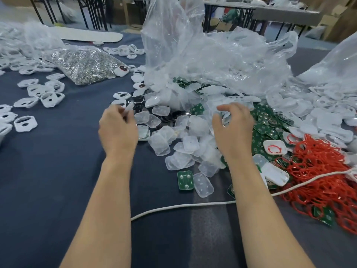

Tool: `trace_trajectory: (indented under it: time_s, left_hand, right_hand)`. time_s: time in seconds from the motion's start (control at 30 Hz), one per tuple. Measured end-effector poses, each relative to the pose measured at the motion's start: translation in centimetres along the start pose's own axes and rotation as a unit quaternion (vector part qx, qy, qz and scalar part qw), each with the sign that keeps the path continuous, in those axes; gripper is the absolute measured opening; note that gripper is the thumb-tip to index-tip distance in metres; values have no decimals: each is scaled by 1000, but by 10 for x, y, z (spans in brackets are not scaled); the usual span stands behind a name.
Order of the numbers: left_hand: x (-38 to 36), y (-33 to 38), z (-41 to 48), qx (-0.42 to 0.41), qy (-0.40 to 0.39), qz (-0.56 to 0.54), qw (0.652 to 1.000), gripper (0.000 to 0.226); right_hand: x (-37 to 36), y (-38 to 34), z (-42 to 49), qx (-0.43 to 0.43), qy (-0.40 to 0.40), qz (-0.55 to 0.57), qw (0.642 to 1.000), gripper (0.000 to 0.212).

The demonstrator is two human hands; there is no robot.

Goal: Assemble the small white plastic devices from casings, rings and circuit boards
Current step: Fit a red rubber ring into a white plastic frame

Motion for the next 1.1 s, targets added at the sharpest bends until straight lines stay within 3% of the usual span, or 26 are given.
trace_trajectory:
  time_s: [0.03,0.1,0.17,0.23,0.4,0.5,0.6,0.7,0.8,0.9,0.97,1.1]
  left_hand:
    - [-2,18,-5,-38,-7,-78,996,18]
    - [-27,48,-18,-61,-103,-240,963,15]
    - [-67,66,-41,-23,-242,-374,895,13]
    - [-90,73,-58,4,-314,-438,842,12]
    - [-96,75,-55,-27,-334,-392,857,11]
    - [-97,73,-57,-28,-332,-355,873,15]
    - [-98,62,-56,33,-338,-382,860,32]
    - [-102,52,-58,92,-348,-417,835,21]
    - [-89,39,-47,140,-268,-504,809,12]
    - [-51,3,-26,180,-54,-631,752,20]
    - [-33,-20,-21,194,47,-673,712,15]
    - [-28,-30,-22,205,84,-684,696,10]
  right_hand:
    - [-4,-6,-1,12,-14,47,999,20]
    - [-18,-17,-3,21,-78,170,982,13]
    - [-35,-22,-8,10,-148,272,951,11]
    - [-43,-21,-13,0,-175,305,936,11]
    - [-40,-6,-9,-24,-146,276,950,11]
    - [-32,-5,-8,14,-101,190,976,12]
    - [-27,-14,-11,57,-73,143,985,17]
    - [-27,-28,-15,105,-62,132,984,24]
    - [-33,-42,-14,124,-66,138,980,34]
    - [-52,-52,-11,111,-100,121,981,40]
    - [-69,-58,-10,108,-127,74,983,32]
    - [-106,-68,-12,124,-221,-38,967,30]
Point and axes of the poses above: each hand's wrist, its own z-axis towards the middle knuckle, its own x-axis out of the back of the hand, y = z × x, the point moved 10 cm from there along z, towards the middle knuckle, and after that the axes turned 8 degrees about -y, right-handed, at the moved point
